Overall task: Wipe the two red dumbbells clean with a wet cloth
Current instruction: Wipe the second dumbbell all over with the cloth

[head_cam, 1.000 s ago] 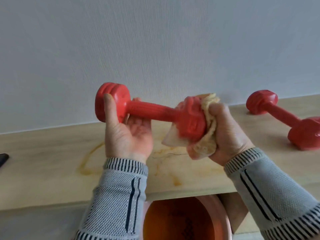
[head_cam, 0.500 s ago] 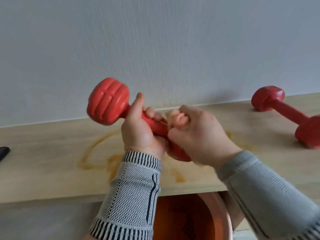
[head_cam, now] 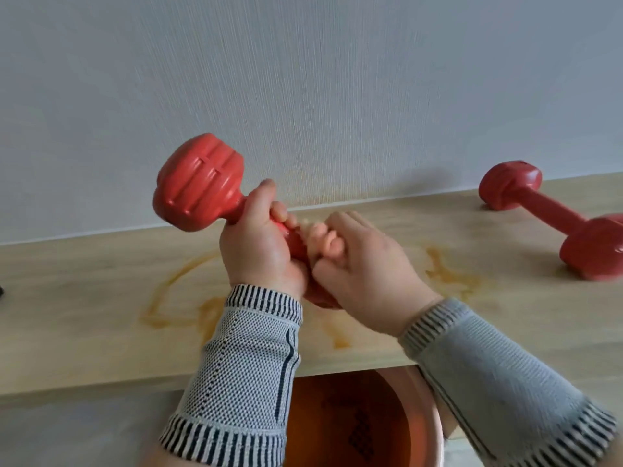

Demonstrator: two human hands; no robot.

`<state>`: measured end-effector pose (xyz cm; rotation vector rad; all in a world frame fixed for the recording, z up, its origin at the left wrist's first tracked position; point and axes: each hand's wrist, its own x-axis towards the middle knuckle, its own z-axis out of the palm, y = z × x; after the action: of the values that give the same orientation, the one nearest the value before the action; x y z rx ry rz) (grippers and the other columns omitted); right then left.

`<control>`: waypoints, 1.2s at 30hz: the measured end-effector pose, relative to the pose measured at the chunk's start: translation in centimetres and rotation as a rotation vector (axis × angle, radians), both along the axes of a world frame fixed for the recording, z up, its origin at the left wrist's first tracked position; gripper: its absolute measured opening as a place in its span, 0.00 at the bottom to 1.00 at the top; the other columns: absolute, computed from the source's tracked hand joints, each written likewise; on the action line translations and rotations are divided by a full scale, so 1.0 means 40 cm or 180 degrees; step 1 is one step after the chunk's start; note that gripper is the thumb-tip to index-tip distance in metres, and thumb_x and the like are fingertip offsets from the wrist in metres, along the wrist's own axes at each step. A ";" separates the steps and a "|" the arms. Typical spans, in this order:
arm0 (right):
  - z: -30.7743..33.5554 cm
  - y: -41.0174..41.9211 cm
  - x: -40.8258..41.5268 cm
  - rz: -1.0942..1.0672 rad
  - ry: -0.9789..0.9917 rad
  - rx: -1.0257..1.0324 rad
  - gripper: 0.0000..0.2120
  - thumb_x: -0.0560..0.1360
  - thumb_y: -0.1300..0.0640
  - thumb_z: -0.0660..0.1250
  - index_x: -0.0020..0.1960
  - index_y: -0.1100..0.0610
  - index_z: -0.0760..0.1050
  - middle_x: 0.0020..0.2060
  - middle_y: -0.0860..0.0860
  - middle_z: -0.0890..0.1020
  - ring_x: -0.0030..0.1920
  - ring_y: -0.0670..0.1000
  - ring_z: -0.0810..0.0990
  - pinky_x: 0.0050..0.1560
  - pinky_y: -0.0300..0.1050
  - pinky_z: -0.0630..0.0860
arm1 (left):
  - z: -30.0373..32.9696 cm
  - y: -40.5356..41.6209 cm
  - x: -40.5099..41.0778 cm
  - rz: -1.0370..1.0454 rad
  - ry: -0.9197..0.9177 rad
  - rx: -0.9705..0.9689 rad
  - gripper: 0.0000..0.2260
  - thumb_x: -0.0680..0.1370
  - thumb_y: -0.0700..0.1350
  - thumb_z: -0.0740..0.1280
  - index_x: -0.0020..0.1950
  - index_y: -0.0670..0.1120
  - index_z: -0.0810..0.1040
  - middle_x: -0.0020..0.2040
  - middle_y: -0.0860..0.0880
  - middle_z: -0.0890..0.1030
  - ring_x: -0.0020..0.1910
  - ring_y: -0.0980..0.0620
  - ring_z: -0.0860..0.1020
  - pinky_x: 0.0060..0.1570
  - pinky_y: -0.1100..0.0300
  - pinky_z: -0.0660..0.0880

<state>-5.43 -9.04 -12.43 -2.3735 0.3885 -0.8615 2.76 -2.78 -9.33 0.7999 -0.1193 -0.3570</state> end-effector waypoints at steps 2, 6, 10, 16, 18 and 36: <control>0.013 -0.028 -0.002 0.0069 -0.0020 0.1424 0.10 0.65 0.50 0.62 0.40 0.54 0.76 0.35 0.47 0.80 0.37 0.50 0.78 0.41 0.43 0.73 | -0.001 0.007 -0.004 -0.0177 -0.0035 -0.0142 0.16 0.77 0.40 0.65 0.31 0.49 0.66 0.26 0.52 0.65 0.23 0.54 0.65 0.27 0.62 0.66; 0.022 -0.068 -0.025 0.1283 0.0353 0.4664 0.14 0.67 0.49 0.69 0.44 0.59 0.78 0.38 0.59 0.81 0.36 0.55 0.81 0.43 0.49 0.80 | 0.015 0.020 -0.016 -0.0623 -0.0372 -0.0305 0.19 0.78 0.40 0.61 0.27 0.51 0.66 0.24 0.54 0.64 0.22 0.56 0.63 0.28 0.62 0.66; 0.030 -0.052 -0.016 0.1258 -0.0020 0.4785 0.15 0.67 0.49 0.70 0.47 0.58 0.77 0.39 0.59 0.81 0.36 0.55 0.81 0.42 0.52 0.79 | 0.031 0.028 -0.001 -0.0483 -0.0584 -0.0235 0.15 0.79 0.44 0.64 0.32 0.49 0.68 0.26 0.54 0.68 0.24 0.56 0.67 0.30 0.62 0.69; -0.013 -0.019 0.002 -0.0268 -0.1040 -0.0092 0.13 0.63 0.54 0.69 0.46 0.58 0.75 0.40 0.48 0.78 0.42 0.49 0.77 0.45 0.36 0.73 | 0.043 0.011 0.039 -0.0095 0.0559 0.0256 0.08 0.75 0.49 0.73 0.43 0.49 0.75 0.36 0.53 0.74 0.34 0.56 0.75 0.45 0.61 0.78; -0.037 -0.015 0.006 -0.0040 -0.0910 -0.1088 0.15 0.61 0.52 0.67 0.44 0.59 0.78 0.42 0.52 0.79 0.44 0.55 0.77 0.48 0.46 0.75 | 0.033 0.017 0.042 -0.0065 0.0641 0.0177 0.11 0.75 0.50 0.72 0.39 0.50 0.72 0.31 0.54 0.71 0.30 0.56 0.71 0.36 0.61 0.74; 0.019 -0.018 -0.018 -0.0080 -0.1095 -0.0056 0.16 0.62 0.54 0.71 0.47 0.59 0.76 0.43 0.51 0.81 0.44 0.53 0.80 0.49 0.46 0.77 | 0.037 0.018 0.045 -0.0443 0.0802 0.0395 0.11 0.74 0.51 0.73 0.47 0.47 0.75 0.42 0.51 0.75 0.38 0.54 0.76 0.43 0.59 0.78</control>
<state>-6.14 -9.76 -11.69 -2.1830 0.2714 -1.2623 4.58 -2.06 -7.86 0.8644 0.0842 -0.5980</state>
